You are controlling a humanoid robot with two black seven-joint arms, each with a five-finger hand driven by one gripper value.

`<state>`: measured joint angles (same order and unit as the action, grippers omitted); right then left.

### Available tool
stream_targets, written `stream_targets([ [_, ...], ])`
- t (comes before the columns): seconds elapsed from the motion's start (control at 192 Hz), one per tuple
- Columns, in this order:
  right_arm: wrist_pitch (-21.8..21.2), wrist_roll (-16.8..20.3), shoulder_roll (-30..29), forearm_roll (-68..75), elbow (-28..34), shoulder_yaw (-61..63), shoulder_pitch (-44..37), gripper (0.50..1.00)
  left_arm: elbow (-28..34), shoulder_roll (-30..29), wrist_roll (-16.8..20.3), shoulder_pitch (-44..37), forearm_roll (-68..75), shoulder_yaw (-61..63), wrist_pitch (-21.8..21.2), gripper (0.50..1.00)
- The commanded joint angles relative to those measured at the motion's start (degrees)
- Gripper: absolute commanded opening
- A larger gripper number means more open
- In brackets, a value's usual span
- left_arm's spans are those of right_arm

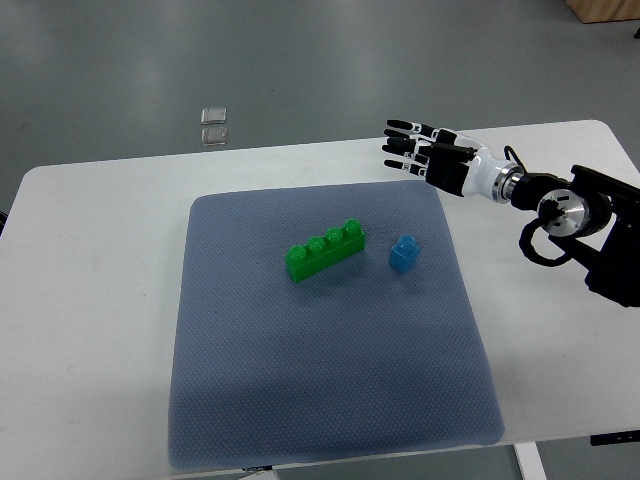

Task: Stack blue block on green block with right hand
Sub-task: 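Move the right hand toward the blue block, opening the fingers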

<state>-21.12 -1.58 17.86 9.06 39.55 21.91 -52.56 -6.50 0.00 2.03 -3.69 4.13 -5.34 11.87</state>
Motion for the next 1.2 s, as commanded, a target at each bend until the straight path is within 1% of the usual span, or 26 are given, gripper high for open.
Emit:
stream_targets([
  [0.0,0.03,0.00,-0.20,0.08,0.00,0.06,0.26,0.917,0.00,0.00,-0.01,0.00,0.00,-0.11,-0.09,1.000],
  [0.478,0.55,0.00,0.68,-0.09,0.09,-0.12,-0.27,0.917,-0.18,0.00,-0.01,0.18,0.00,-0.02,-0.26,1.000],
  [0.624,0.11,-0.35,3.41,-0.62,0.09,0.06,-0.35,0.917,-0.18,0.00,-0.01,0.09,0.00,0.07,-0.26,1.000],
  [0.753,0.03,-0.44,3.76,-0.53,0.09,-0.03,-1.41,0.917,-0.18,0.00,-0.01,0.18,0.00,-0.02,-0.26,1.000],
  [0.759,-0.06,-0.61,4.63,-0.53,0.09,0.06,-1.76,0.917,-0.18,0.00,-0.01,0.09,0.00,-0.02,-0.26,1.000],
  [0.842,-1.20,-0.79,6.31,-0.53,0.09,0.06,-2.37,0.917,-0.18,0.00,-0.01,0.18,0.00,0.07,-0.26,1.000],
  [1.029,-4.80,-0.79,7.80,-0.62,0.09,-0.12,-2.64,0.917,-0.18,0.00,-0.01,0.18,0.00,0.07,-0.26,1.000],
  [1.195,-5.25,-0.70,8.07,-2.73,0.09,-0.47,-2.46,0.917,-0.18,0.00,-0.01,0.09,0.00,0.07,-0.26,1.000],
])
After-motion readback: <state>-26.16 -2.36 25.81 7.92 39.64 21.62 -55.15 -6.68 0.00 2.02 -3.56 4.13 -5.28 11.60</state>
